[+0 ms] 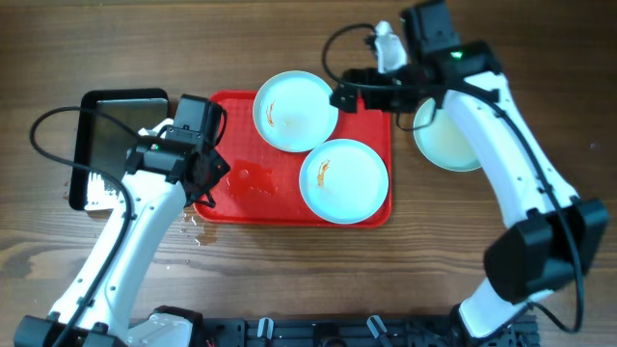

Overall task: Clean dirty plates on tray and stack at the side
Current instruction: 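Place the plate on the table right of the red tray, release, then grasp the top plate rim with the right gripper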

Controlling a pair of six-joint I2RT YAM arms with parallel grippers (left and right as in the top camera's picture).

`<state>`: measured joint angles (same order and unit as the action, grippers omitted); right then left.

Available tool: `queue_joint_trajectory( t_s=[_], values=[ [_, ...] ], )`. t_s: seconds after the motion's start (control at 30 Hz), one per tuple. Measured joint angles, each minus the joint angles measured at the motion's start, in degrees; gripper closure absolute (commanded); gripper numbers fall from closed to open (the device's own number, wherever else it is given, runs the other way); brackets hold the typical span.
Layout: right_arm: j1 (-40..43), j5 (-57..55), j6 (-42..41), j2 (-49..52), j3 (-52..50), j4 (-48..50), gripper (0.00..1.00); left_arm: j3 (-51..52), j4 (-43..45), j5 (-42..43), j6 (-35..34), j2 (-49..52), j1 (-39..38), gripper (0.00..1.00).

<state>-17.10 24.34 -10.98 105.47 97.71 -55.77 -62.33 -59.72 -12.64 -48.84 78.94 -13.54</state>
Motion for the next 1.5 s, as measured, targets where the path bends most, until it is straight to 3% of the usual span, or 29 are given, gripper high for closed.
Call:
queue_joint_trajectory(
  t_s=[0.07, 0.13, 0.23, 0.4, 0.53, 0.7, 0.87, 1.1, 1.33, 1.5],
  values=[
    [-2.0, -7.2, -2.6, 4.7, 1.8, 3.7, 0.27, 1.2, 0.3, 0.8, 0.9, 0.3, 0.0, 0.96],
    [-2.4, -11.1, -4.9, 10.8, 1.8, 6.8, 0.32, 1.4, 0.5, 1.3, 2.4, 0.3, 0.0, 0.96],
    [-3.1, -11.5, -8.3, 17.5, 1.7, 11.5, 0.51, 1.4, 0.5, 1.5, 3.7, 0.3, 0.0, 0.96],
    [-5.2, -10.6, -10.0, 21.7, 1.7, 13.1, 0.57, 1.4, 1.6, 1.6, 4.0, 0.3, 0.0, 0.96],
    [-6.3, -13.5, -11.0, 22.3, 1.7, 13.0, 0.68, 1.4, 1.7, 1.6, 4.1, 0.3, 0.0, 0.96],
    [-6.4, -14.6, -11.3, 22.4, -1.0, 13.0, 0.71, 1.4, 1.5, 1.6, 4.2, 0.3, 0.0, 0.96],
    [-6.6, -11.0, -11.7, 22.9, -1.9, 15.5, 0.95, 1.4, 1.5, 1.6, 4.2, 0.3, 0.0, 0.96],
    [-13.9, -5.6, -13.4, 22.9, -2.0, 18.4, 0.96, 1.4, 1.5, 1.6, 4.2, 0.3, 0.0, 0.96],
    [-23.1, -8.6, -16.9, 22.9, -2.1, 13.5, 0.96, 1.4, 2.5, 1.6, 5.6, 0.3, 0.0, 0.96],
    [-24.0, -11.6, -17.3, 22.9, -2.1, 12.4, 0.96, 6.0, 5.7, 2.2, 6.8, 0.4, 0.0, 0.96]
  ],
)
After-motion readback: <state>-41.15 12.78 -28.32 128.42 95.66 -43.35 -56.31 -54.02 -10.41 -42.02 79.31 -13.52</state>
